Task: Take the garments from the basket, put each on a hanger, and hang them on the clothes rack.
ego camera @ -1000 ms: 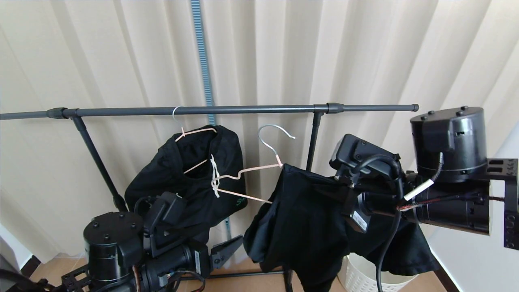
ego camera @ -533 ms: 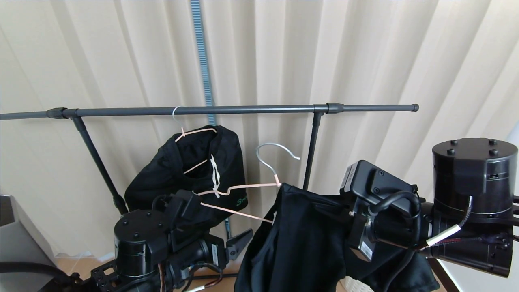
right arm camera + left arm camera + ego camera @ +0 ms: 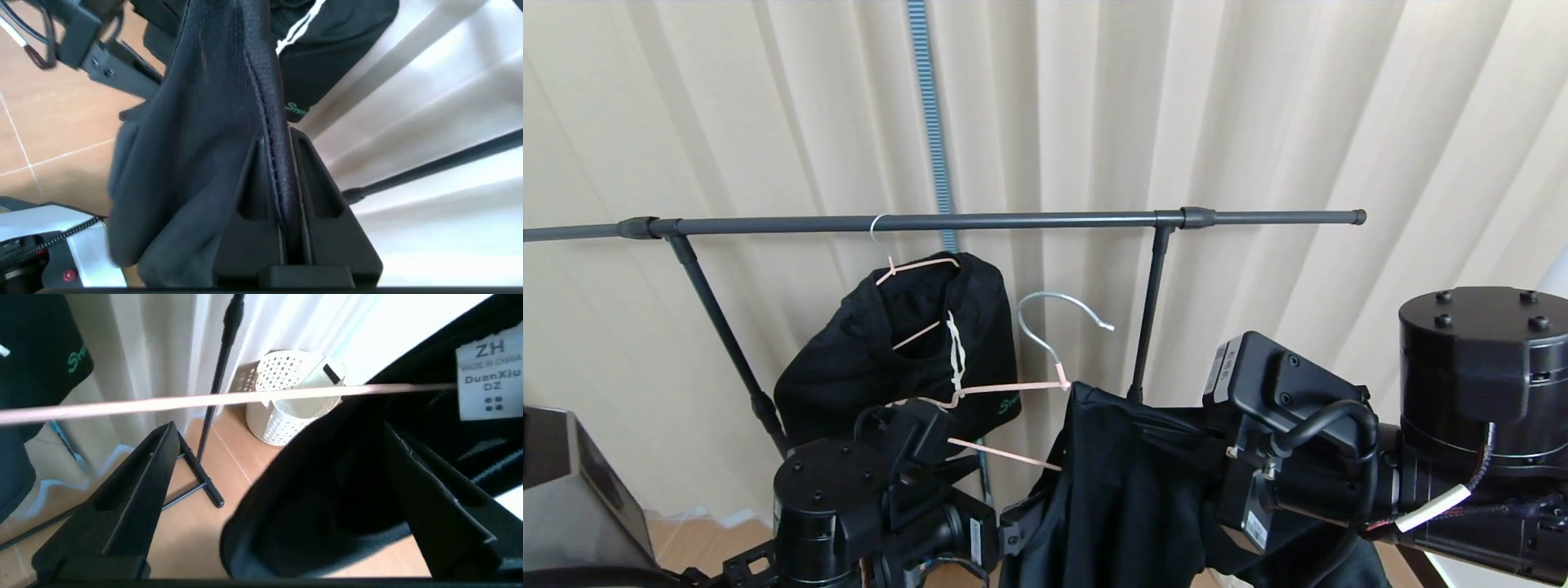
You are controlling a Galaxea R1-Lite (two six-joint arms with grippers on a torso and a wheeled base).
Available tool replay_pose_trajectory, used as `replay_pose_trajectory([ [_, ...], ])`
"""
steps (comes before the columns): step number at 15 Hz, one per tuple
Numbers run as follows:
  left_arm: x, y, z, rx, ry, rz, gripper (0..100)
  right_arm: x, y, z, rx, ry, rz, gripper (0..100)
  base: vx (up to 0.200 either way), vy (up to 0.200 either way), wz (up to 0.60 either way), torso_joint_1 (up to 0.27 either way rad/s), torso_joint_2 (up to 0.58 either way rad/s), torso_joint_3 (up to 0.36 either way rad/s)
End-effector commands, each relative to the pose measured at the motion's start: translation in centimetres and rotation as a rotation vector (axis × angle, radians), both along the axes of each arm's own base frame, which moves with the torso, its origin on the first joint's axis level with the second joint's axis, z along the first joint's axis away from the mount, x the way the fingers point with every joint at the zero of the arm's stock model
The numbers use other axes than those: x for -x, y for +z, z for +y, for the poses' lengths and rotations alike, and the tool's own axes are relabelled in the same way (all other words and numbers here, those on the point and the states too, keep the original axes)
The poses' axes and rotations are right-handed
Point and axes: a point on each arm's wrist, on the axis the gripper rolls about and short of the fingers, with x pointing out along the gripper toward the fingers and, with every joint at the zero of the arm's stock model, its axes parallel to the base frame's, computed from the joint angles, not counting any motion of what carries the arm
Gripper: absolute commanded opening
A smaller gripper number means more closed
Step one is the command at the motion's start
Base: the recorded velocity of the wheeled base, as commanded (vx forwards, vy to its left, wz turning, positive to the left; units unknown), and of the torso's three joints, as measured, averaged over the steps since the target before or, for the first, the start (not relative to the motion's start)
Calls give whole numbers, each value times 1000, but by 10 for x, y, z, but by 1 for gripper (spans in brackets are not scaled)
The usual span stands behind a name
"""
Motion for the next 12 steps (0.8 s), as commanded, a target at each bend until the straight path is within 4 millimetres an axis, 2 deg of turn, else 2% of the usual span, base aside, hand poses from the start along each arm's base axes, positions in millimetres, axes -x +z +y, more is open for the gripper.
replay_pose_trajectory([
  [1,3,-4,-2,-19,-16,6,100,0,2,1,-12,0,-2,0,0,0,0,0,0,0],
  [3,4,-5,-1,-25,-21,4,100,0,3,1,-27,-7,8,0,0,0,0,0,0,0],
  [5,6,-12,-2,-63,-42,-7,100,-1,7,2,-57,-18,18,0,0,0,0,0,0,0],
  [6,6,-23,-2,-104,-59,-34,100,0,8,1,-64,-21,20,0,0,0,0,0,0,0],
  [12,4,-36,-3,-123,-61,-35,100,5,18,-4,-96,-23,1,0,0,0,0,0,0,0],
])
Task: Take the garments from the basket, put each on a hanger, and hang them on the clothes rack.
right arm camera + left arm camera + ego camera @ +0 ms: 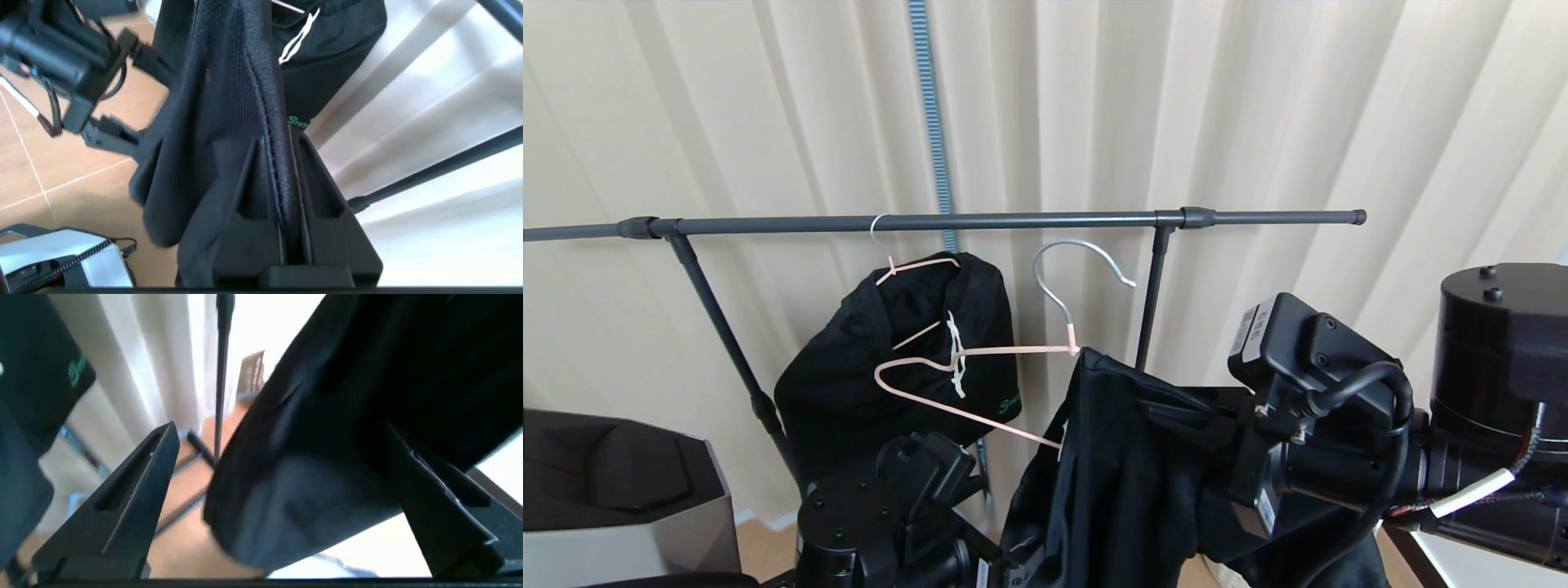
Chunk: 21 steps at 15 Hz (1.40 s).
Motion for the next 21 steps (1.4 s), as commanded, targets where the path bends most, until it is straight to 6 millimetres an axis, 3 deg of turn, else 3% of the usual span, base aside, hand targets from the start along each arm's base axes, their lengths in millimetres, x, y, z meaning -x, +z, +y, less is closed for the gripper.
replay_pose_trajectory([
  [1,-2,-9,0,-25,12,24,100,2,4,-2,-12,0,-10,0,0,0,0,0,0,0],
  [4,-3,-12,-1,-34,26,25,100,4,7,-4,-21,-1,-19,0,0,0,0,0,0,0],
  [5,-3,-11,-1,-33,26,24,0,5,9,-5,-25,-1,-23,0,0,0,0,0,0,0],
  [13,-9,8,12,8,78,-35,0,-7,11,-16,-29,-66,-26,0,0,0,0,0,0,0],
  [14,-16,17,24,15,123,-76,0,-11,11,-20,-28,-91,-25,0,0,0,0,0,0,0],
  [21,-45,25,56,4,273,-141,0,-13,8,-22,-21,-94,-17,0,0,0,0,0,0,0],
])
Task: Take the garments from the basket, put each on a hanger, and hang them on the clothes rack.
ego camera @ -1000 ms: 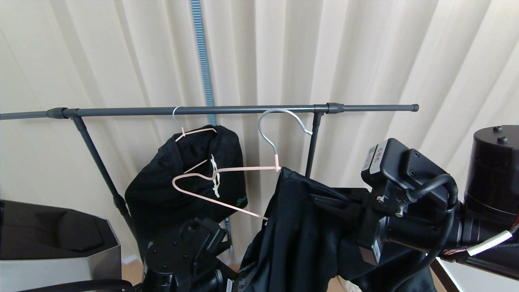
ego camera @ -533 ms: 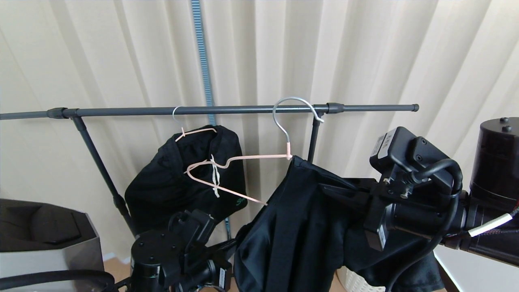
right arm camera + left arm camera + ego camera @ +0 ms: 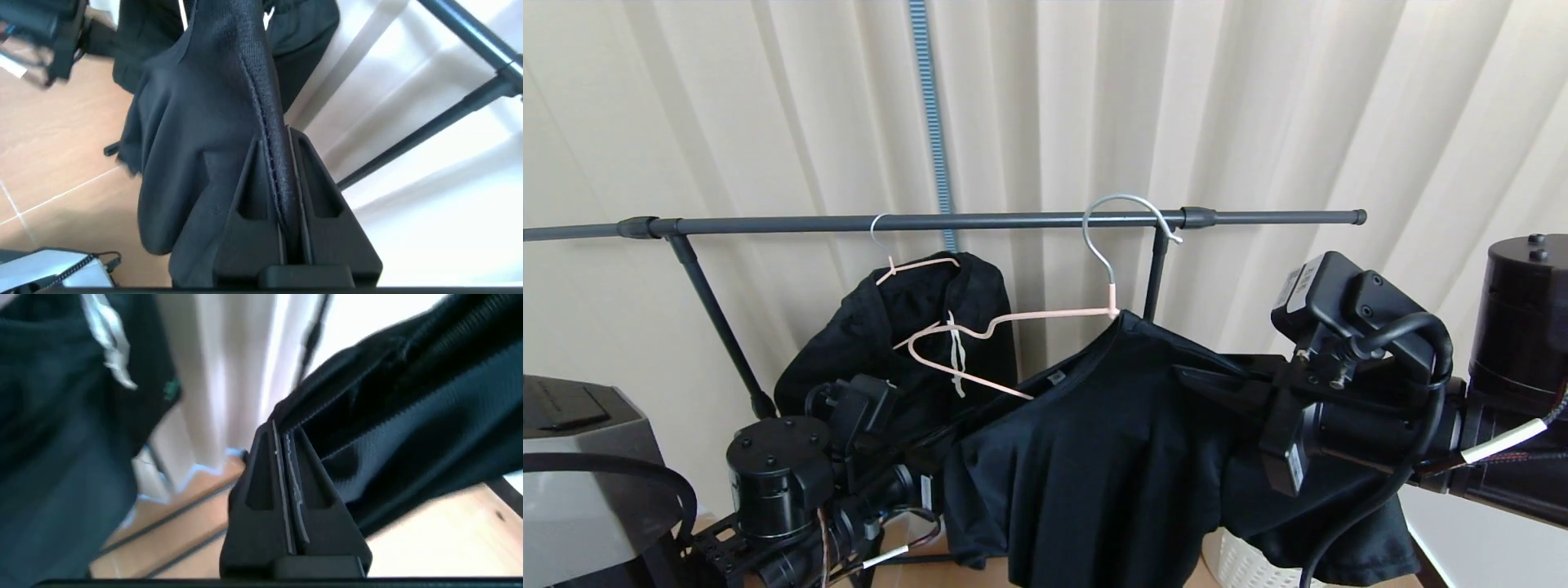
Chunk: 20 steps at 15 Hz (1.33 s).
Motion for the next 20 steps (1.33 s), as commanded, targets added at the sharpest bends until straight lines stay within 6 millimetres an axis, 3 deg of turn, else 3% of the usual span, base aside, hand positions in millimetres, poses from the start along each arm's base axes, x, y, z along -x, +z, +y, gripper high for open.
replay_pose_trajectory([
  [1,-9,8,13,10,52,-38,0,0,-3,0,7,1,7,0,0,0,0,0,0,0],
  [10,-19,35,38,39,143,-143,0,0,-12,-8,139,7,31,0,0,0,0,0,0,0],
  [16,7,53,25,66,58,-182,0,-9,-22,1,166,26,61,0,0,0,0,0,0,0],
  [20,8,52,25,61,58,-172,0,-8,-18,2,116,84,80,0,0,0,0,0,0,0],
])
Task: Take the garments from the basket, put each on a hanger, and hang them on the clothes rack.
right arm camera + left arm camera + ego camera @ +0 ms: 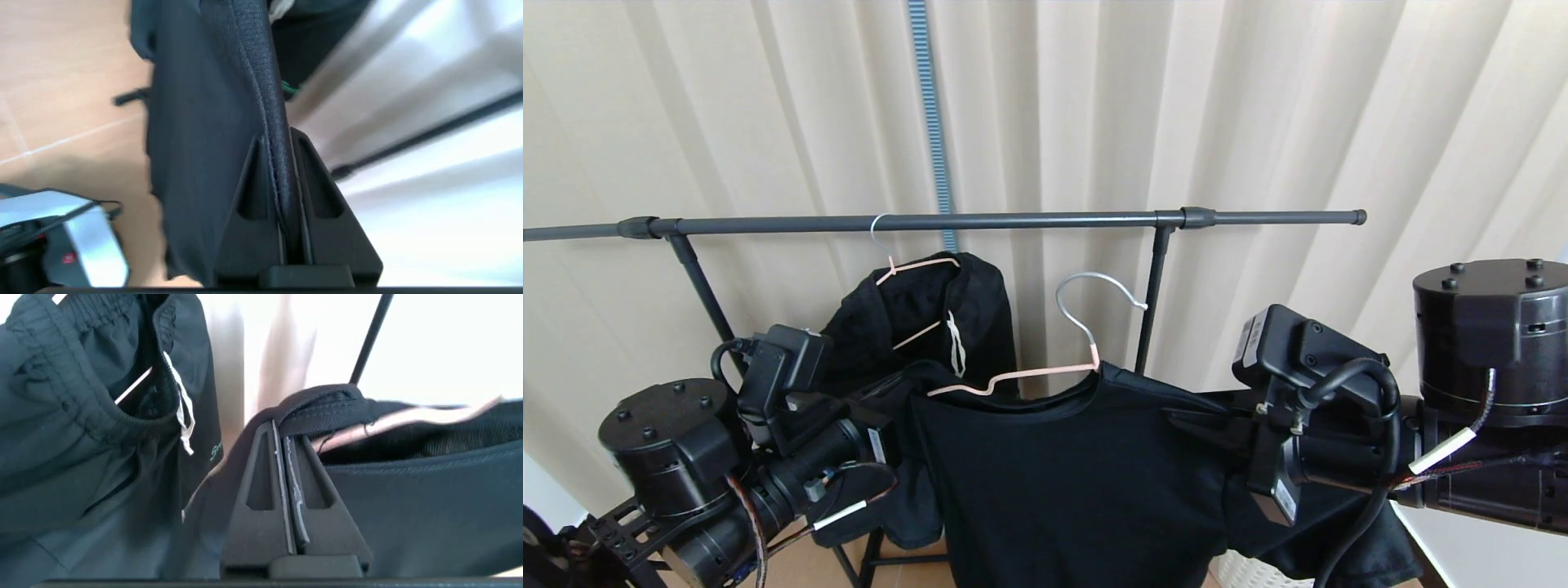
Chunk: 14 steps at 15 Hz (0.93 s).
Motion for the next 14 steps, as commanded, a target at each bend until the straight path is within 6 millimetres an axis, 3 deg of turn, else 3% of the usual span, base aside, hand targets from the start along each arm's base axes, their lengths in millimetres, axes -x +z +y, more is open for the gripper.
replay_pose_trajectory([
  [1,1,2,0,2,-2,-6,0,-2,1,2,-21,-3,3,0,0,0,0,0,0,0],
  [8,3,5,2,-12,-2,-26,0,-4,-2,6,-80,87,65,0,0,0,0,0,0,0],
  [14,15,10,-7,-16,-56,-18,0,-20,-30,29,-106,95,165,0,0,0,0,0,0,0],
])
